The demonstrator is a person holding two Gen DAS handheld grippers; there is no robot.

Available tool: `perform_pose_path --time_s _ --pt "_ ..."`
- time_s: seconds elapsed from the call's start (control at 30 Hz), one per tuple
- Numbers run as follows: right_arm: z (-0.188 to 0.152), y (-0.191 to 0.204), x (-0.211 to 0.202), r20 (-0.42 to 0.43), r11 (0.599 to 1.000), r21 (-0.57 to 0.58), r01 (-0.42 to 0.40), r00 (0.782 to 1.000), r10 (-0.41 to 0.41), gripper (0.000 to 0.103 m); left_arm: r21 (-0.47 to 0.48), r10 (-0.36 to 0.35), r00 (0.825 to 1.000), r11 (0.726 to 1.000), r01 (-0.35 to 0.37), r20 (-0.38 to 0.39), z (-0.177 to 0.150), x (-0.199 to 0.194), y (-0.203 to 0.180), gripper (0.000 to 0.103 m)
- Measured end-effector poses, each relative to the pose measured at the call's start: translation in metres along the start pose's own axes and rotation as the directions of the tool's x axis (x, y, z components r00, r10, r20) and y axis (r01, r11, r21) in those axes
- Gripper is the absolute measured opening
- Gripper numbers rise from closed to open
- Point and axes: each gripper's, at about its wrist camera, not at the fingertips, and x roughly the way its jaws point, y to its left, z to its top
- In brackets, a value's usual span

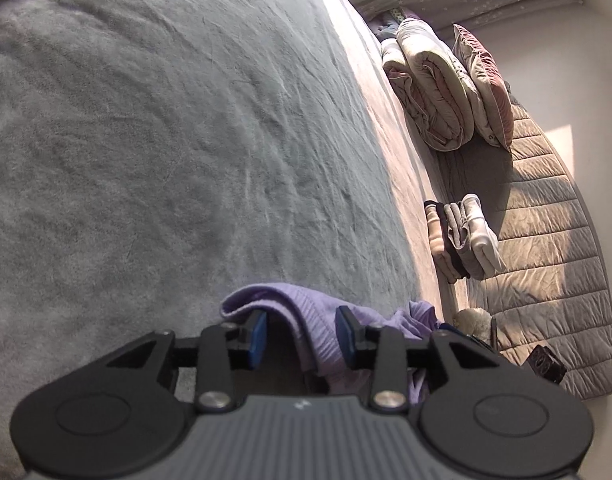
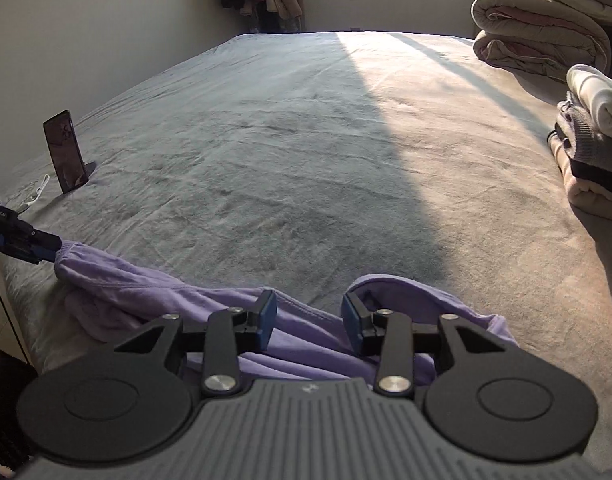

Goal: Fold clothes

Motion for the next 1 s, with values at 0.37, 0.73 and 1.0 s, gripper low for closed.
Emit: perform_pose_path --time_s 0.37,0.73,1.0 --pt "-0.005 0.085 0.043 -0.129 0.931 -0.294 -0.215 0.974 0.184 0.041 -0.026 0.020 0.997 1.000 -0.019 0.068 0.004 0.014 -0.009 0.032" --pt "-0.010 0.108 0.066 -0.229 0.900 -0.386 -0.203 0.966 0.120 0.004 0.018 0.056 0.986 0.998 -0.059 0.157 0.017 0.017 -0.019 0.007" --pt "0.014 0.138 0.057 -0.184 0.858 -0.193 -0.476 0.876 0.445 0.002 0.157 -0.025 0.966 0.988 -0.016 0.257 0.025 0.004 -0.052 0.005"
